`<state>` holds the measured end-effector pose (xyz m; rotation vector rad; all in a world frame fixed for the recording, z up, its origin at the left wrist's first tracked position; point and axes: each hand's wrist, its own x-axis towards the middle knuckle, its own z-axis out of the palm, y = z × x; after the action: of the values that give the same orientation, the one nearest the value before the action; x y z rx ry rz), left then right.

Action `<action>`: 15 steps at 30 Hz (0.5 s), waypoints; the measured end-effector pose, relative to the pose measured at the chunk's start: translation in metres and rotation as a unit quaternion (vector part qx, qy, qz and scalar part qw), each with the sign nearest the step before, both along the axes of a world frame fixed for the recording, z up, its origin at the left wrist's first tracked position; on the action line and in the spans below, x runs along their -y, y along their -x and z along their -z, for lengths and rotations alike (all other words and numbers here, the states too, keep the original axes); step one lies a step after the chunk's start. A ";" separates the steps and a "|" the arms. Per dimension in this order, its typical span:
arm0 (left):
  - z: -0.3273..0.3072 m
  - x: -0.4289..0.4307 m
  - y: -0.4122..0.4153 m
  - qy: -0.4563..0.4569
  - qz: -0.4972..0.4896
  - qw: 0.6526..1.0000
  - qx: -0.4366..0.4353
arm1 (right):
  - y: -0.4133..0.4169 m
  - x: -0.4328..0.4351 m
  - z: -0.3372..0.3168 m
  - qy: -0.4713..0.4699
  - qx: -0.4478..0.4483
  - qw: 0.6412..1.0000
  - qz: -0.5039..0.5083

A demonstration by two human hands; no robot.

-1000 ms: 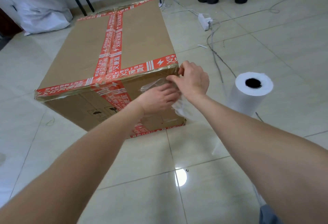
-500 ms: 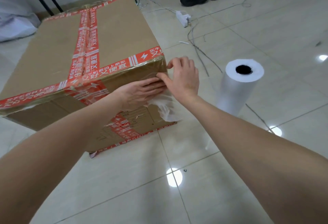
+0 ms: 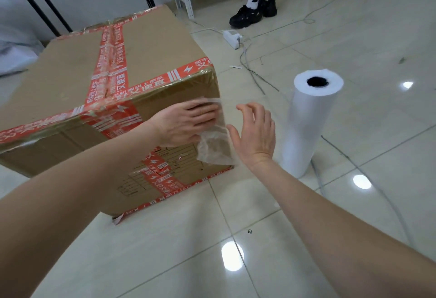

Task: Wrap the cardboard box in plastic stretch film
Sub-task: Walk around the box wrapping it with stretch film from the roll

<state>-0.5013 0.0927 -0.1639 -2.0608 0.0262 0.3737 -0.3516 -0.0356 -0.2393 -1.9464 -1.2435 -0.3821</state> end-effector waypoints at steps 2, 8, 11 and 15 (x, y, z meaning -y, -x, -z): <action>-0.004 -0.001 -0.001 0.025 0.026 0.999 0.041 | -0.007 -0.009 -0.008 0.019 0.056 0.998 -0.031; -0.011 0.007 0.010 -0.061 -0.004 0.998 0.035 | -0.007 -0.026 -0.025 0.097 0.041 0.993 -0.045; -0.002 0.016 0.000 -0.013 0.014 0.999 0.038 | 0.004 -0.021 -0.016 0.023 0.013 1.000 0.008; 0.022 0.022 -0.013 0.007 -0.010 1.000 -0.021 | 0.019 -0.004 0.022 0.114 -0.035 0.993 0.013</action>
<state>-0.4885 0.0707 -0.1861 -2.0688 0.0339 0.4312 -0.3711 -0.0315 -0.2618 -2.1502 -1.2631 -0.1905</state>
